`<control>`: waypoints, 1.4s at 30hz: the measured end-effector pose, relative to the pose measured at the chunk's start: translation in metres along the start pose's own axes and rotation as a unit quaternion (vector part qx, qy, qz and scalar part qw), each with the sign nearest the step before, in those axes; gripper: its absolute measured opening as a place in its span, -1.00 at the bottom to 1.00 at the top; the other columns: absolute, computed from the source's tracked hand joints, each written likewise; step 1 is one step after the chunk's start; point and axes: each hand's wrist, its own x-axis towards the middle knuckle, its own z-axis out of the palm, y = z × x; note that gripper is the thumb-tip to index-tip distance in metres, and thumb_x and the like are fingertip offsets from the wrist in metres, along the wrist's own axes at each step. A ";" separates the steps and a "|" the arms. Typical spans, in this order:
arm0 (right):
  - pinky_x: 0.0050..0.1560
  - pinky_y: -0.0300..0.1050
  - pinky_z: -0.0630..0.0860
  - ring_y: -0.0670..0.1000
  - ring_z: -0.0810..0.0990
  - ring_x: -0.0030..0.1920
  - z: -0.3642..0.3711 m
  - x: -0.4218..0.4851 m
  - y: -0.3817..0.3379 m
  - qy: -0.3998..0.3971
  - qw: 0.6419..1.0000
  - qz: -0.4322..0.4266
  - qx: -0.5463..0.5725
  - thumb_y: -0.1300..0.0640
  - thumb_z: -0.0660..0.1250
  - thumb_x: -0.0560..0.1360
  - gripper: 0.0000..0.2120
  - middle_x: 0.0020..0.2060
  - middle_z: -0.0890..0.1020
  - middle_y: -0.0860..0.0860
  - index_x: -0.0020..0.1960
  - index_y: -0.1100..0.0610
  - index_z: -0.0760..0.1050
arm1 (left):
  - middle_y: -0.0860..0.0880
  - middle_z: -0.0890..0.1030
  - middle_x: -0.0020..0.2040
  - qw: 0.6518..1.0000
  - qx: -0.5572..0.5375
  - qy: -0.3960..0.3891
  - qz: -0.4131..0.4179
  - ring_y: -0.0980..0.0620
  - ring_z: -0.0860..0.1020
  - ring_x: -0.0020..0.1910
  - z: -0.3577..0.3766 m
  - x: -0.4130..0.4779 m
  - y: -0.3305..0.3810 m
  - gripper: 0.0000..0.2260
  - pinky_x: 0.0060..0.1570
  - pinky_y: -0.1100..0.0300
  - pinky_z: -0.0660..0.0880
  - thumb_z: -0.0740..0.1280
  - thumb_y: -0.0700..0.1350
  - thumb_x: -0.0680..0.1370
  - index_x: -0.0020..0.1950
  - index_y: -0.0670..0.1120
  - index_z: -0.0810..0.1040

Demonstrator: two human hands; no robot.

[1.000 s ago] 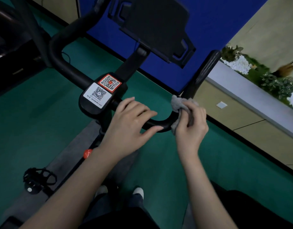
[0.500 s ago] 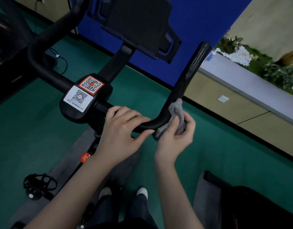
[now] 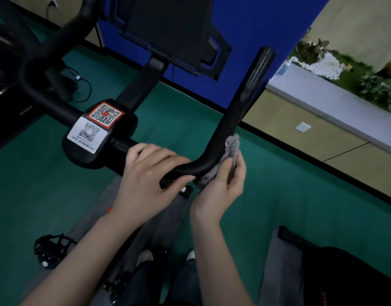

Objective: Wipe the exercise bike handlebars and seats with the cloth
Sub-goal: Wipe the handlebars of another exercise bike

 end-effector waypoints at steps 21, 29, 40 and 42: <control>-0.08 -0.09 0.61 0.12 0.64 -0.14 -0.007 0.032 -0.018 -0.124 0.915 0.371 0.102 0.40 0.16 0.56 -0.77 -0.11 0.65 0.19 0.03 0.27 0.58 | 0.09 0.60 -0.12 0.997 0.064 -0.018 -0.045 0.02 0.56 -0.05 0.007 0.007 0.029 -0.66 0.37 -0.05 0.21 0.31 0.20 0.50 0.05 -0.03 0.64; 0.05 -0.10 0.58 0.08 0.62 0.00 -0.011 0.053 -0.025 -0.142 0.963 0.219 0.064 0.33 0.21 0.59 -0.81 -0.03 0.65 0.14 0.15 0.30 0.53 | 0.11 0.61 -0.22 0.987 0.095 0.058 -0.112 0.06 0.55 -0.17 0.033 0.014 0.049 -0.72 0.29 0.03 0.26 0.35 0.16 0.48 -0.02 -0.02 0.65; 0.16 -0.25 0.42 0.02 0.48 0.02 -0.004 0.099 -0.035 -0.428 0.748 -0.454 -0.229 0.43 0.30 0.49 -0.79 -0.09 0.60 0.09 0.05 0.29 0.63 | 0.14 0.61 -0.21 0.985 0.067 0.084 -0.138 0.07 0.51 -0.22 0.036 0.013 0.051 -0.73 0.03 0.08 0.28 0.36 0.17 0.46 -0.02 0.02 0.66; 0.17 -0.38 0.33 0.03 0.47 0.01 0.005 0.122 -0.042 -0.427 0.711 -0.485 -0.275 0.42 0.31 0.48 -0.81 -0.09 0.62 0.11 0.03 0.27 0.64 | 0.15 0.61 -0.22 0.985 0.062 0.085 -0.135 0.09 0.50 -0.22 0.037 0.012 0.051 -0.75 0.02 0.09 0.28 0.38 0.17 0.46 -0.02 0.03 0.66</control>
